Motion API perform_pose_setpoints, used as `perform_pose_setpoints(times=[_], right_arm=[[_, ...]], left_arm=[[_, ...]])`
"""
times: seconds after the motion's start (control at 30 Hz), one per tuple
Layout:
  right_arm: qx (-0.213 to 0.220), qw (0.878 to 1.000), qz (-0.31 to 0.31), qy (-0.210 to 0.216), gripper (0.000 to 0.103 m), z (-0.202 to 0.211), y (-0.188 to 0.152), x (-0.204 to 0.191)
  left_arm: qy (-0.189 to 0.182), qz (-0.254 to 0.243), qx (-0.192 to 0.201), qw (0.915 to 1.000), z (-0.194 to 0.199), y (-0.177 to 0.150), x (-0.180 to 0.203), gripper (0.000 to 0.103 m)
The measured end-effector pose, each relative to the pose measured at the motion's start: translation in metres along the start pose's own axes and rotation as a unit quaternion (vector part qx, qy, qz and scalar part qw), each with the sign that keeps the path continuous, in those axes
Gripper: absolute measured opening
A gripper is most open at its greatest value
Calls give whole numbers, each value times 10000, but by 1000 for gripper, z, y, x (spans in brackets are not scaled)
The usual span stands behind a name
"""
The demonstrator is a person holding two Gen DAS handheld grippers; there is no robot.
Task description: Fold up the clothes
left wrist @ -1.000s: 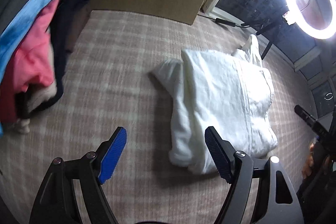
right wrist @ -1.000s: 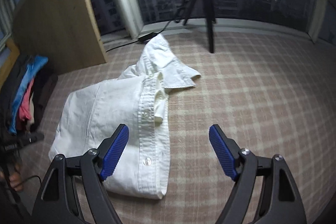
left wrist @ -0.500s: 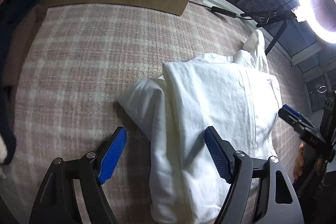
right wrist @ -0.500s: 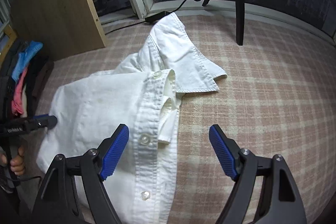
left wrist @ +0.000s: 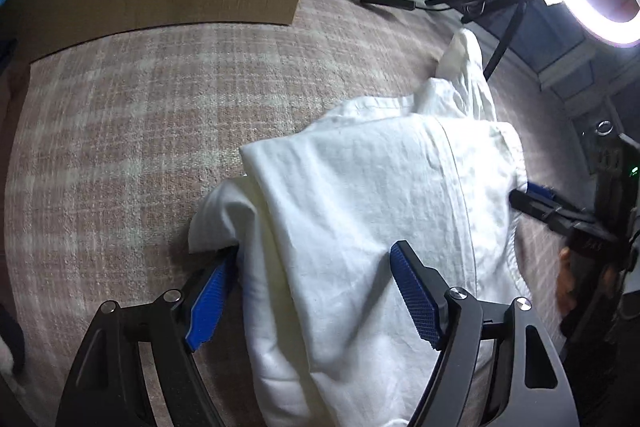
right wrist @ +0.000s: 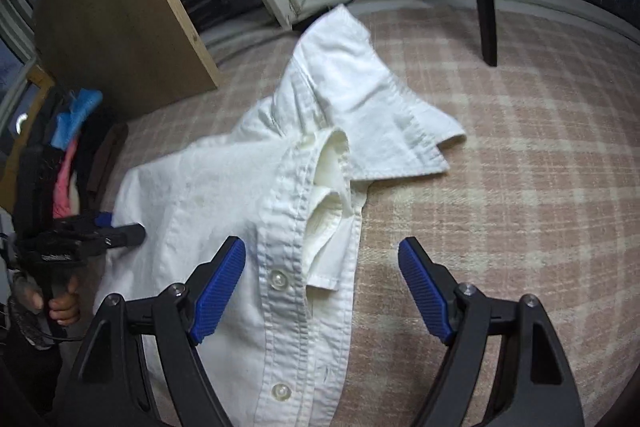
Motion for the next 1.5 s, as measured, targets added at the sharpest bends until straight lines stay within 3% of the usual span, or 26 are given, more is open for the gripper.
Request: perform_pose_setpoints(times=[0.07,0.23,0.43,0.57,0.63,0.73,0.8,0.9,1.13,1.3,1.5], right_arm=[[113,9997,-30,195,78,8,1,-2],[-4,9999,111,122,78,-8,3,-5],[-58,9996,236,140,81,-32,-3,-6],[41,9986,529,5,81,-36,-6,-14],[8,9978,658,69,78,-38,-7,-18],[-47,9970,752,185,62,-35,-6,-19],[-109,9963,769,361,34,-36,-5,-19],[-179,9958,713,539,22,-39,-5,-22],[55,9960,698,551,15,-15,-8,-35],[461,9943,769,580,14,27,-21,-47],[912,9869,1084,770,14,83,-40,-81]], left_arm=[[-86,29,23,10000,1,-1,-2,75],[14,-73,74,9999,0,-1,3,73],[-52,2,216,9998,3,-1,-1,53],[15,-121,217,9997,0,-1,2,48],[82,-244,206,9995,-1,0,6,41],[171,-423,190,9988,-4,1,13,33],[213,-569,206,9979,-6,1,19,29],[240,-672,277,9971,-8,2,25,22],[147,-681,522,9962,10,-4,34,15],[92,-791,894,9928,51,-20,50,15],[294,-865,1395,9860,112,-57,63,15]])
Point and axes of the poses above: each gripper's, at about its wrist camera, not at the fingertips, and z roughly against the way its jaws point, x to its right, y to its top, the point moved 7 cm from there along -z, roughly the way its jaws point, and after that the axes turned 14 degrees about -x, right-handed, at the moved point
